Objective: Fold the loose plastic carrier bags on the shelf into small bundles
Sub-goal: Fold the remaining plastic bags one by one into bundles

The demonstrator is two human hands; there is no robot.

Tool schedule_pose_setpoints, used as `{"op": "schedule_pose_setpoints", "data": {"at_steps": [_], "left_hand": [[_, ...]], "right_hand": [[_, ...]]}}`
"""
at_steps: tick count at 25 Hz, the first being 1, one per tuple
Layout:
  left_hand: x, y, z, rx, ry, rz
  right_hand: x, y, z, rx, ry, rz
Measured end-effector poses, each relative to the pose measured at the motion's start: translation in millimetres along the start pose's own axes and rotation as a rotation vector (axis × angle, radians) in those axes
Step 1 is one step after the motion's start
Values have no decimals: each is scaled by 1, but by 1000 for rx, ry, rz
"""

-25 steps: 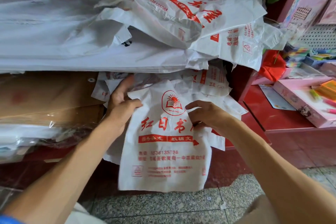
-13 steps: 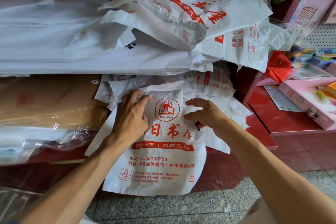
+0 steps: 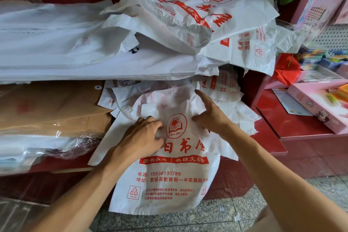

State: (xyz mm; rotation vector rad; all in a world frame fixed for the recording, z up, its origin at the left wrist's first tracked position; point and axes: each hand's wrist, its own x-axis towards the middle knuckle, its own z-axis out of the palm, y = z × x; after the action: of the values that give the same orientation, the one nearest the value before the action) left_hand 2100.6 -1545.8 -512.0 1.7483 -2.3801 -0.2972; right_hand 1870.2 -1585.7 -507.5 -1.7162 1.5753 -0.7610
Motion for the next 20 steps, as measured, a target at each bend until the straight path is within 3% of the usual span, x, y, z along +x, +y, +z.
{"op": "schedule_pose_setpoints", "data": {"at_steps": [5, 7, 10, 12, 15, 20], "left_hand": [[4, -8, 1, -9, 93, -89], [7, -14, 1, 44, 181, -212], [15, -27, 1, -160, 156, -331], [18, -32, 3, -292, 149, -329], [19, -31, 4, -225, 198, -353], [17, -28, 1, -243, 187, -370]], "right_hand": [[-5, 4, 11, -529, -19, -205], [-9, 1, 14, -554, -66, -187], [-14, -4, 16, -596, -80, -138], [-17, -7, 17, -658, -60, -91], [-21, -14, 20, -717, 38, 57], [-22, -22, 29, -508, 74, 122]]}}
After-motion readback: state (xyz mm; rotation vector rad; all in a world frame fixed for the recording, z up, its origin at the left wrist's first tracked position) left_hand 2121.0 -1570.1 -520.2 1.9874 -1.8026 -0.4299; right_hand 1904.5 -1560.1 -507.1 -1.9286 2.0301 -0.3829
